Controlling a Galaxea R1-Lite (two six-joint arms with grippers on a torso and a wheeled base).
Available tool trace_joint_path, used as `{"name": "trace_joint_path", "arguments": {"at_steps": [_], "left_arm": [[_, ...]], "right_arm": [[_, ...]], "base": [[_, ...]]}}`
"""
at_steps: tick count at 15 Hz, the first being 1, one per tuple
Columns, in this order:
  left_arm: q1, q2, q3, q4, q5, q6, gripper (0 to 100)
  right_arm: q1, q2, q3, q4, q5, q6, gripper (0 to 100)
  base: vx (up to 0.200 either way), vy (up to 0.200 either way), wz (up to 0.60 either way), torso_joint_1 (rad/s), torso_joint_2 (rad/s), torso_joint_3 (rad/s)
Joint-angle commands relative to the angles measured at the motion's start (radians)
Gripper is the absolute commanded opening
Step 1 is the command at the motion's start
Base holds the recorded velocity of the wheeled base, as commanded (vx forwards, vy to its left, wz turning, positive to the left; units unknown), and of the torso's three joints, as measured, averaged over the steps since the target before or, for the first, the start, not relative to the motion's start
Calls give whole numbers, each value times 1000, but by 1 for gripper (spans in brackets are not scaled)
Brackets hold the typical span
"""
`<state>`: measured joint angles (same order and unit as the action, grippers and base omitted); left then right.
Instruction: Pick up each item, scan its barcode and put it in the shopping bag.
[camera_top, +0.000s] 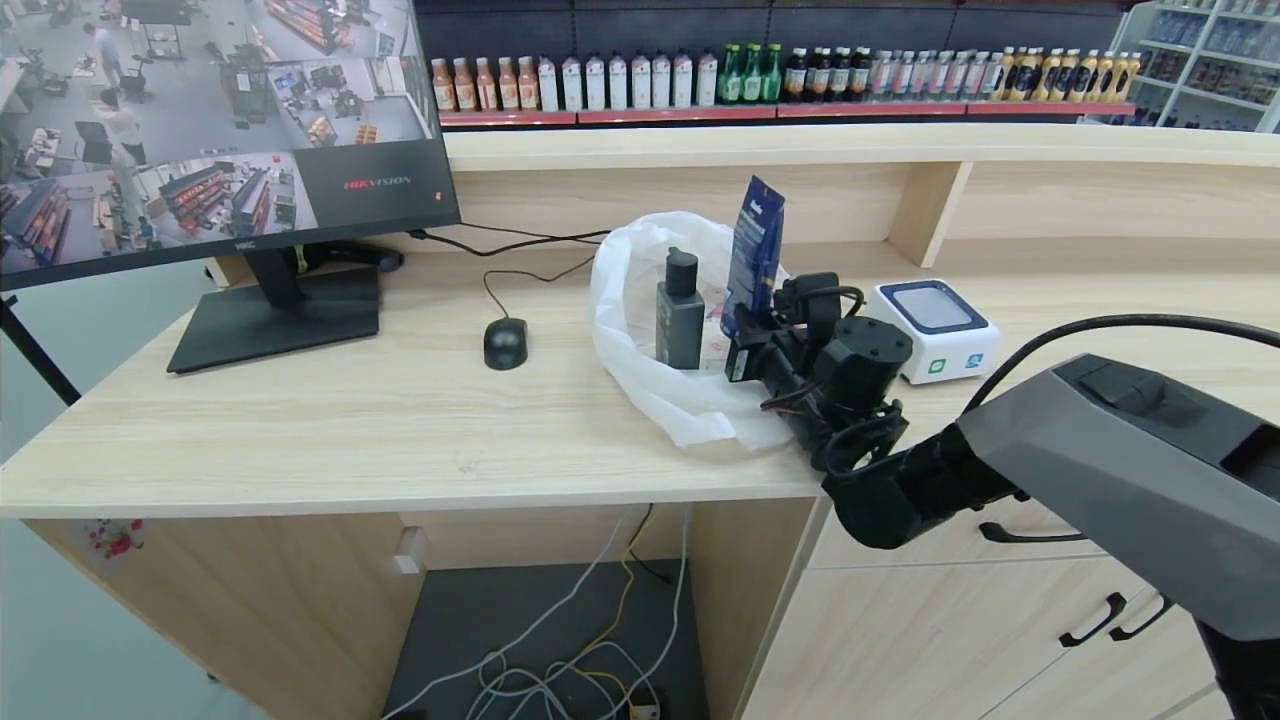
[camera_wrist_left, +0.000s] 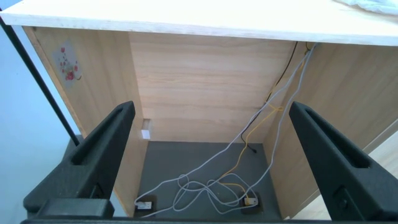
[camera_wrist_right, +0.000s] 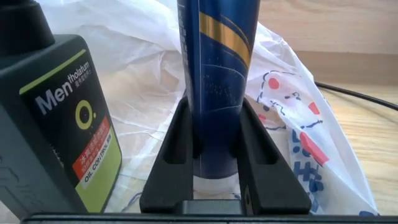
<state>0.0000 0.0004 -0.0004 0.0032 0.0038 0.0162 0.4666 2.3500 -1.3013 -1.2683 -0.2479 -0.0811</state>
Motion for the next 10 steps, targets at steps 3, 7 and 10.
{"name": "trace_joint_path", "arguments": {"at_steps": [3, 7, 10], "left_arm": [[0, 0, -1, 0, 1, -1, 100], [2, 0, 0, 0, 1, -1, 100], [0, 0, -1, 0, 1, -1, 100]], "right_arm": [[-8, -5, 2, 0, -1, 0, 100], [-8, -23, 8, -10, -7, 21, 100], [-6, -43, 20, -13, -10, 23, 100]], "base": [[0, 0, 0, 0, 0, 0], [0, 0, 0, 0, 0, 0], [0, 0, 0, 0, 0, 0]]}}
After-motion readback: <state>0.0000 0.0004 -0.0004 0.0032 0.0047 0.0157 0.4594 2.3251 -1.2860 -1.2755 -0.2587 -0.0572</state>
